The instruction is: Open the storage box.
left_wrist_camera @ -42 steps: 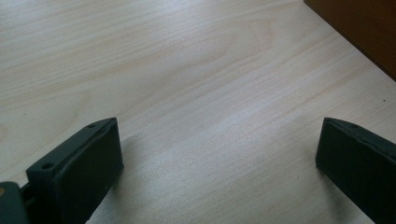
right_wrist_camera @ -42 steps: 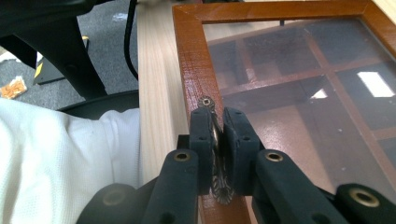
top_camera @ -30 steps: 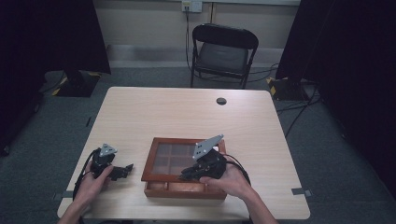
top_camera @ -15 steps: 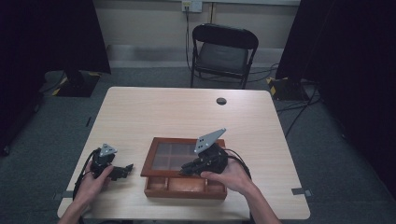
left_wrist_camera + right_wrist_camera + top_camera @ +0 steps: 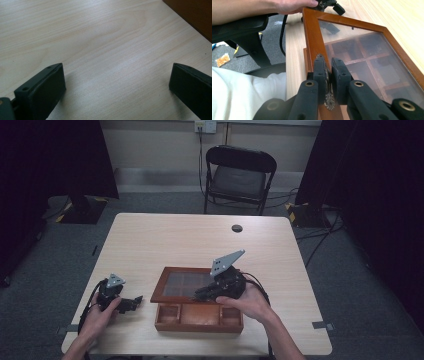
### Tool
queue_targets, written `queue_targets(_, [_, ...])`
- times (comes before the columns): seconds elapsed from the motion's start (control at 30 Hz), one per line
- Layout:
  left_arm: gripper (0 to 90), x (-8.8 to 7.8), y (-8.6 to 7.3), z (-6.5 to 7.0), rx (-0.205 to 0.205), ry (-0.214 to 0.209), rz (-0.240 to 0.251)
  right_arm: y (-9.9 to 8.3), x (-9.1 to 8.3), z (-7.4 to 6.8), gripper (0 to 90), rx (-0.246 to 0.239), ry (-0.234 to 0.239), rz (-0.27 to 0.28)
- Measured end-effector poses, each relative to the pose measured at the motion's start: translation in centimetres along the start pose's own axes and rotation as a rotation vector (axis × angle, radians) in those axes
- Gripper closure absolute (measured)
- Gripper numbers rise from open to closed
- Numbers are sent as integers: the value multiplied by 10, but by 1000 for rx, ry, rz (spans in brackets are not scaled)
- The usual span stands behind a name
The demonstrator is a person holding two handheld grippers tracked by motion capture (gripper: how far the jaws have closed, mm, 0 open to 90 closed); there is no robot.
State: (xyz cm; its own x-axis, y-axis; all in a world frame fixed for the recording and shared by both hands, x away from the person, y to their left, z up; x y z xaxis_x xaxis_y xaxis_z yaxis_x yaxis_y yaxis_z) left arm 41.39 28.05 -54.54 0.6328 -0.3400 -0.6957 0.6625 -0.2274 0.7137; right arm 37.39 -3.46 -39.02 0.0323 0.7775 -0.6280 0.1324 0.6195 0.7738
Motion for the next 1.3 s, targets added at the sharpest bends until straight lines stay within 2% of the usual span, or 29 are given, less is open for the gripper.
queue_targets(0.6, [0,0,0,-1,12,-1,-7,11,-10,11,828,-3,-10,12])
queue_targets(0.73, [0,-1,0,-1,12,1,-8,14,-12,13,829,-8,-15,15])
queue_targets(0.77, [0,0,0,0,0,-2,1,15,-13,14,829,-8,-17,15])
queue_targets(1.3, [0,0,0,0,0,-2,1,24,-19,22,830,-4,-26,17])
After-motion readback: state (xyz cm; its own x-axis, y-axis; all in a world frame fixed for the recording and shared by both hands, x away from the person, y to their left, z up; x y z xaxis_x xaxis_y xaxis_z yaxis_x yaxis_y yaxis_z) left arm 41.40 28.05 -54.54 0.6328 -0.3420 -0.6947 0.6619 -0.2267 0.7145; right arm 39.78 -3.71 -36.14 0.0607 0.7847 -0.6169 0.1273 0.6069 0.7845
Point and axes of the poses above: each handheld gripper's, and its own axes: x roughly forward along the jaws, y roughly out of its top, z roughly to its right, the point moved 6 cm from there along x, roughly forward along the jaws, and after that the axes turned 6 degrees about -x, right-handed, at the moved point
